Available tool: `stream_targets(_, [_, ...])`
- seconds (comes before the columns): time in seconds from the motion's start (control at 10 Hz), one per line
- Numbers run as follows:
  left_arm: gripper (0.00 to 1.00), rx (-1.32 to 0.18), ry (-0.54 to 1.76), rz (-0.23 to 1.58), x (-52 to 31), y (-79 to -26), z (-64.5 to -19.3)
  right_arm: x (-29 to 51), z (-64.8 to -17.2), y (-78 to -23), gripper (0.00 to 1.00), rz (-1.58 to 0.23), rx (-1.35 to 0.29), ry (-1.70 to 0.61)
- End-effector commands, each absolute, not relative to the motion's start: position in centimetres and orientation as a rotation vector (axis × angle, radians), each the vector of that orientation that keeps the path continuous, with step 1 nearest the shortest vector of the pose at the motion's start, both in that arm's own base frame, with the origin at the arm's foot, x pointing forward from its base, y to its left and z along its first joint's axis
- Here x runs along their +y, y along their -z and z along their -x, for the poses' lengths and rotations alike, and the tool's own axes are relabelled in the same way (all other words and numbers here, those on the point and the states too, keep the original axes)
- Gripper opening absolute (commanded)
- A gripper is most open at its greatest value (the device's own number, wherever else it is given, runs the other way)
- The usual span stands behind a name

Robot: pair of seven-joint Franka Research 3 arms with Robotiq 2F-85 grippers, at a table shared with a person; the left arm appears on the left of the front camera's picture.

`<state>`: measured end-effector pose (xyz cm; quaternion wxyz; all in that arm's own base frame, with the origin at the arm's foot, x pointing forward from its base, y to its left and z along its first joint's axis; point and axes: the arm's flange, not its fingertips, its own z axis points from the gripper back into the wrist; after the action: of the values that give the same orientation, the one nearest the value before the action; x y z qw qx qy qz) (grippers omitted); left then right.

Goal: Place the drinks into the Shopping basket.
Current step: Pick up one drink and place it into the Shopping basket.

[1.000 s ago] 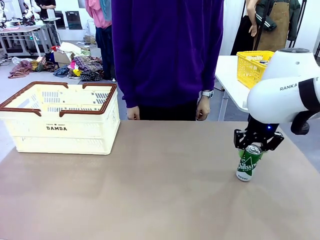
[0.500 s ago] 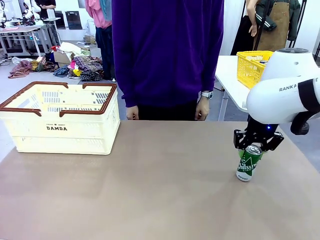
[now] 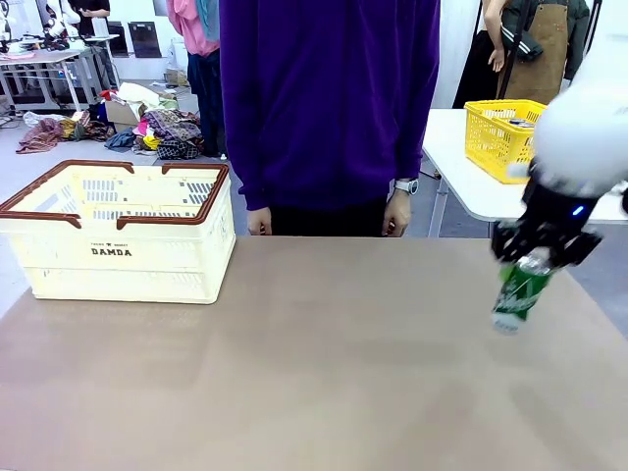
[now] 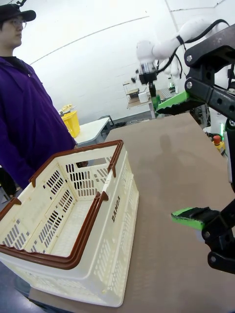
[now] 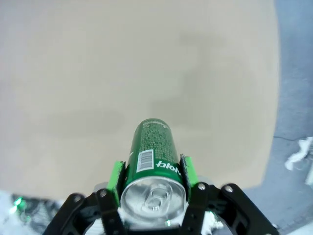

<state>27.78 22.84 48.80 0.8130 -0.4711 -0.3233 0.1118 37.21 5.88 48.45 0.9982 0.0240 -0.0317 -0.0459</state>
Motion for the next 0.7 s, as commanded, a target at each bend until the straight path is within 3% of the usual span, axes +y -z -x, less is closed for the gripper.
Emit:
stream_targets(0.0, [1.0,-0.712,-0.222,1.015,22.8,-48.8,-27.9,4.6,-36.3,-56.0,0.0,-0.07,-0.055,0.038])
stream_targets(0.6, [1.0,-0.712,-0.222,1.015,22.8,-48.8,-27.9,4.0,-35.0,-57.6,0.0,-0.064,-0.056,0.058])
